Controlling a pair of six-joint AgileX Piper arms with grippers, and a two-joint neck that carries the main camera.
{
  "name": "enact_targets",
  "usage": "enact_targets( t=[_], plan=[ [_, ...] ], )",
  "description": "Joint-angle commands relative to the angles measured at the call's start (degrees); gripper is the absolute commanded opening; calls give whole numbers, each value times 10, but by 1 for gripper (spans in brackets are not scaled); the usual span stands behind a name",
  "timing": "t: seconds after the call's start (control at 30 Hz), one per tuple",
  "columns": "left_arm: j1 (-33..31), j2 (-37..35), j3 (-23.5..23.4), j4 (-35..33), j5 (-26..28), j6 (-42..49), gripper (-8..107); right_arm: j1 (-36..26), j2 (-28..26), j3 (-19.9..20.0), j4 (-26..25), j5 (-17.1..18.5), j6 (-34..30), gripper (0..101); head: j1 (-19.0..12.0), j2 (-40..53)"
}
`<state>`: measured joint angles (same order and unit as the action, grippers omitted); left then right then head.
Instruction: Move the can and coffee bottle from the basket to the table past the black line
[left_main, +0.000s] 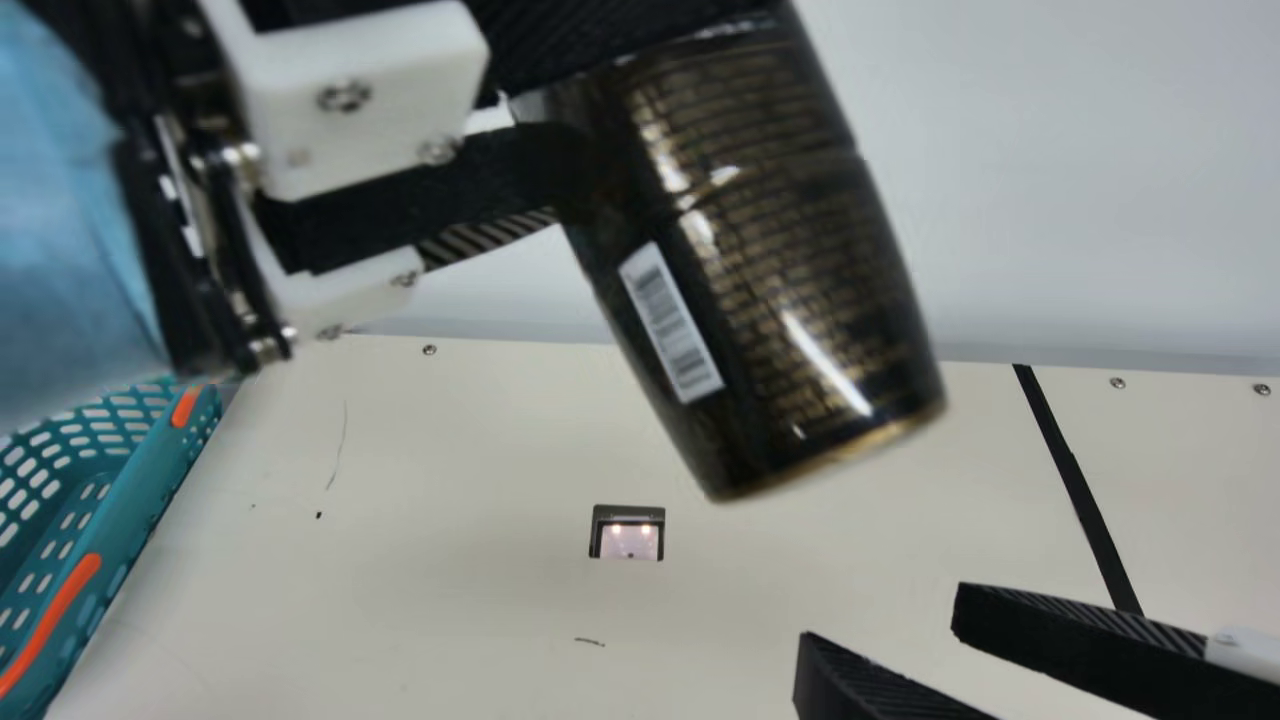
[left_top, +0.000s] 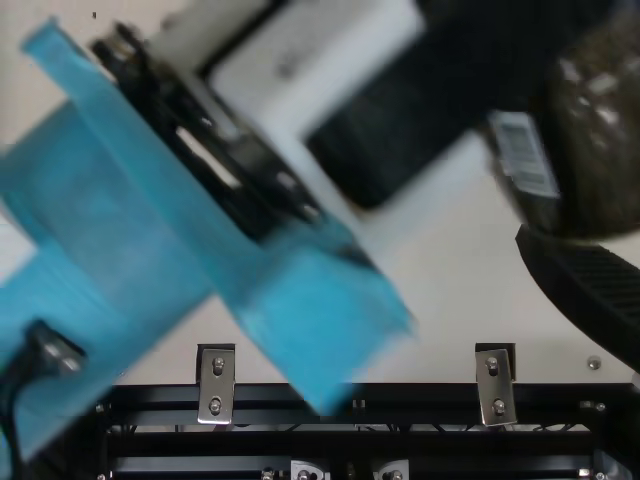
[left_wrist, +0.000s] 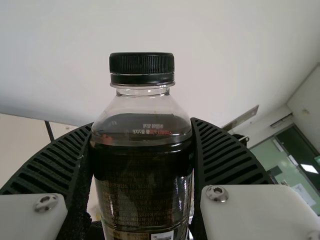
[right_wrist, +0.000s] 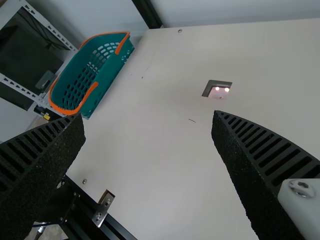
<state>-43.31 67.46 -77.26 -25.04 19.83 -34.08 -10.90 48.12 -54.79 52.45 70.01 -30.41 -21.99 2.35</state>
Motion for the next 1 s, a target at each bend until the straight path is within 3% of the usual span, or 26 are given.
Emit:
enact_targets(
  t=[0.0,0.97],
  plan=[
    [-20,2,-4,21,-2,-16,10,0,0,0,0,0,0,101,-5,-6],
    [-33,3,-7,38,0,-29,10,0,0,0,0,0,0,101,-5,-6]
  ],
)
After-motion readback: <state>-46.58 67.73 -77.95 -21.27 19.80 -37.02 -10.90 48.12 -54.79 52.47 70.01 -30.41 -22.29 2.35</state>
